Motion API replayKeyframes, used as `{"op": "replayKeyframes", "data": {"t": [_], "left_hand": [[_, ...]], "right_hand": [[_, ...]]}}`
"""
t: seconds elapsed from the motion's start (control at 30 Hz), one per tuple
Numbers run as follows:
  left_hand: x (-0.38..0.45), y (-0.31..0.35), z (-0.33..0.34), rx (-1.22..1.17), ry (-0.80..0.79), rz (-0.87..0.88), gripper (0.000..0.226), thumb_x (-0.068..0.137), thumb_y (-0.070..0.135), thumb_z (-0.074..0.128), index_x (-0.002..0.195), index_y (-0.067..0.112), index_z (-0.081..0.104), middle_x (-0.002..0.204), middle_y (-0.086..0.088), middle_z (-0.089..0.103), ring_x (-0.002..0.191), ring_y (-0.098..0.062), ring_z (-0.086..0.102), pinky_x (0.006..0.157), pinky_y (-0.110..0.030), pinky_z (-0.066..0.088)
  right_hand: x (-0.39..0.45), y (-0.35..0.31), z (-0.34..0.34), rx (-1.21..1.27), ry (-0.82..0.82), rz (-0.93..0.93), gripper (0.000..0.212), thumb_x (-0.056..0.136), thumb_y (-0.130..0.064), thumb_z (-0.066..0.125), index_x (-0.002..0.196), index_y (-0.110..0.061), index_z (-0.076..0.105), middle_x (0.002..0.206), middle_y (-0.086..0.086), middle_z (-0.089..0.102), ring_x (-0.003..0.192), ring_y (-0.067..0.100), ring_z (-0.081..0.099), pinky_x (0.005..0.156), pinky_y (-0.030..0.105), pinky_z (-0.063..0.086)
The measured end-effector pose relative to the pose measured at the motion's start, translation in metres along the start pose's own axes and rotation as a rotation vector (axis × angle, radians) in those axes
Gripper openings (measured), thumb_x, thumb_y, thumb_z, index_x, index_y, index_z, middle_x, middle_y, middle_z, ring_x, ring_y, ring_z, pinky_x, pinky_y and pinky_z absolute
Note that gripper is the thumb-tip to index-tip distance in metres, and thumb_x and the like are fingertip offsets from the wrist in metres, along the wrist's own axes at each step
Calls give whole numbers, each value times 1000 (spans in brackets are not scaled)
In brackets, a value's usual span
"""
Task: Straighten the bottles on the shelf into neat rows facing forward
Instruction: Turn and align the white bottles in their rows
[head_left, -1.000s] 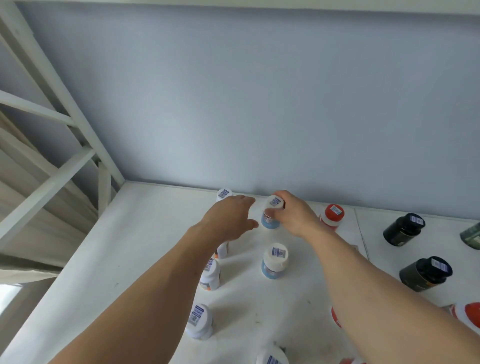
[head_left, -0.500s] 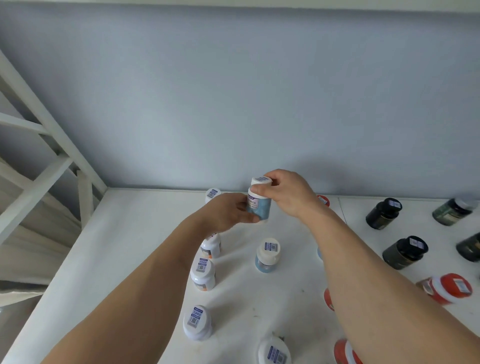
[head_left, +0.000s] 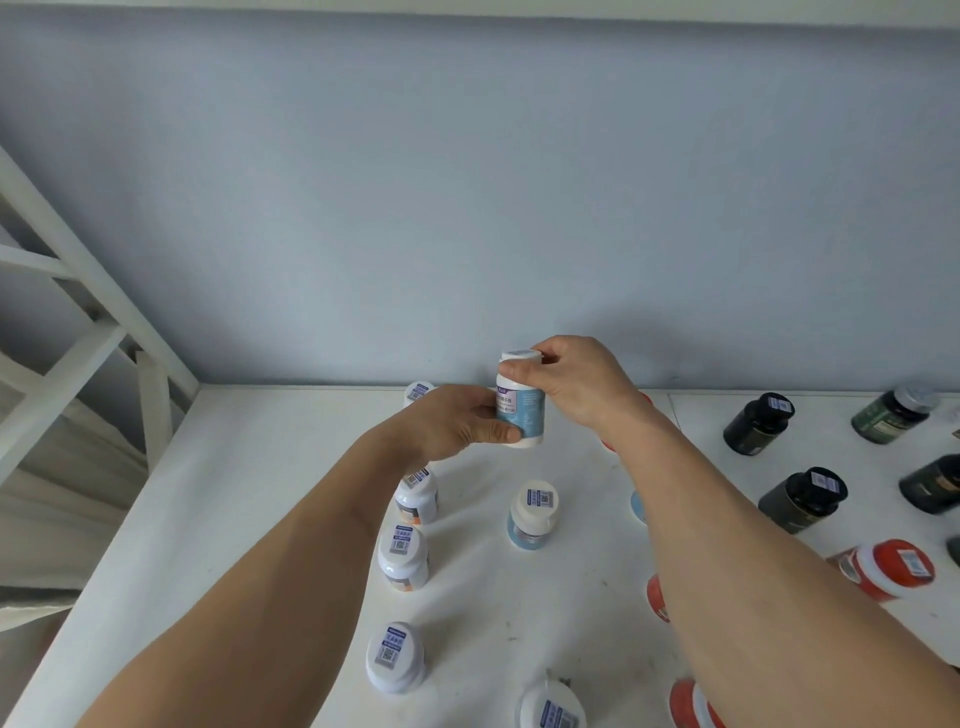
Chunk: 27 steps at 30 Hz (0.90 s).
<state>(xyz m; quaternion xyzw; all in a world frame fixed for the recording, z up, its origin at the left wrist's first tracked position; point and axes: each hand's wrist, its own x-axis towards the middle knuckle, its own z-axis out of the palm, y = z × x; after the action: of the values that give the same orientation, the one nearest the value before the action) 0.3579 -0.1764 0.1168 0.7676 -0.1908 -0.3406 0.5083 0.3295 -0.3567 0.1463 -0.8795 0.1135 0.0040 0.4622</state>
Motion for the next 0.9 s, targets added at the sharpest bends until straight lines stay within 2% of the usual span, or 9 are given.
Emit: {"op": "replayKeyframes", "data": {"t": [0.13, 0.27, 0.37, 0.43, 0.53, 0.7, 0.77, 0.83, 0.9], "left_hand": [[7, -1, 3, 214, 99, -11, 41, 80, 30, 77, 119, 23, 67, 111, 7, 71, 109, -13, 64, 103, -36, 45], [4, 4, 10, 764, 194, -26, 55, 87, 41, 67, 137, 22, 50, 133, 3, 58, 122, -17, 54, 99, -29, 43], [2, 0, 15, 1019, 226, -11, 49, 94, 41, 56, 137, 19, 46, 137, 1, 54, 124, -20, 51, 98, -37, 45], [3, -4, 17, 1092, 224, -6, 45, 95, 39, 52, 134, 19, 47, 133, 0, 56, 121, -21, 52, 92, -37, 47], [5, -9, 21, 1134, 219, 9, 40, 95, 38, 51, 131, 19, 50, 128, 1, 57, 118, -20, 53, 88, -36, 47], [5, -9, 28, 1173, 229, 30, 40, 96, 38, 50, 131, 20, 51, 130, 1, 57, 119, -20, 53, 90, -36, 47], [3, -6, 30, 1177, 236, 38, 40, 96, 39, 49, 132, 21, 51, 131, 1, 57, 120, -20, 53, 91, -35, 46], [1, -1, 33, 1182, 248, 41, 41, 97, 39, 47, 134, 22, 51, 131, 1, 57, 119, -21, 54, 90, -35, 46], [-2, 4, 35, 1205, 274, 47, 41, 97, 39, 46, 134, 22, 51, 131, 1, 57, 118, -21, 54, 89, -36, 47]], "right_hand": [[2, 9, 1, 36, -22, 3, 34, 79, -44, 75, 102, -19, 72, 97, -5, 71, 91, 14, 65, 75, 30, 50], [0, 25, 7, 17, -77, 11, 30, 82, -34, 76, 108, -20, 70, 99, -6, 70, 89, 10, 64, 67, 23, 44], [-1, 41, 16, 23, -120, 35, 31, 80, -29, 78, 108, -22, 68, 101, -6, 71, 95, 12, 65, 76, 27, 51], [-1, 49, 21, 11, -133, 49, 34, 80, -30, 79, 110, -25, 66, 103, -7, 70, 97, 11, 65, 83, 30, 52], [-2, 55, 26, -6, -142, 45, 40, 81, -30, 79, 117, -26, 63, 108, -9, 68, 100, 9, 63, 84, 26, 49], [0, 61, 28, -37, -163, 62, 49, 80, -34, 78, 125, -26, 58, 117, -8, 66, 109, 13, 61, 95, 35, 50], [0, 60, 27, -33, -175, 77, 61, 79, -35, 80, 133, -27, 54, 129, -7, 62, 121, 15, 56, 103, 38, 46], [-4, 56, 21, -54, -182, 77, 75, 78, -36, 80, 144, -27, 43, 144, -6, 50, 133, 15, 46, 110, 37, 38], [-9, 51, 12, -113, -166, 26, 78, 80, -37, 77, 147, -27, 39, 150, -7, 43, 136, 14, 41, 111, 32, 34]]}}
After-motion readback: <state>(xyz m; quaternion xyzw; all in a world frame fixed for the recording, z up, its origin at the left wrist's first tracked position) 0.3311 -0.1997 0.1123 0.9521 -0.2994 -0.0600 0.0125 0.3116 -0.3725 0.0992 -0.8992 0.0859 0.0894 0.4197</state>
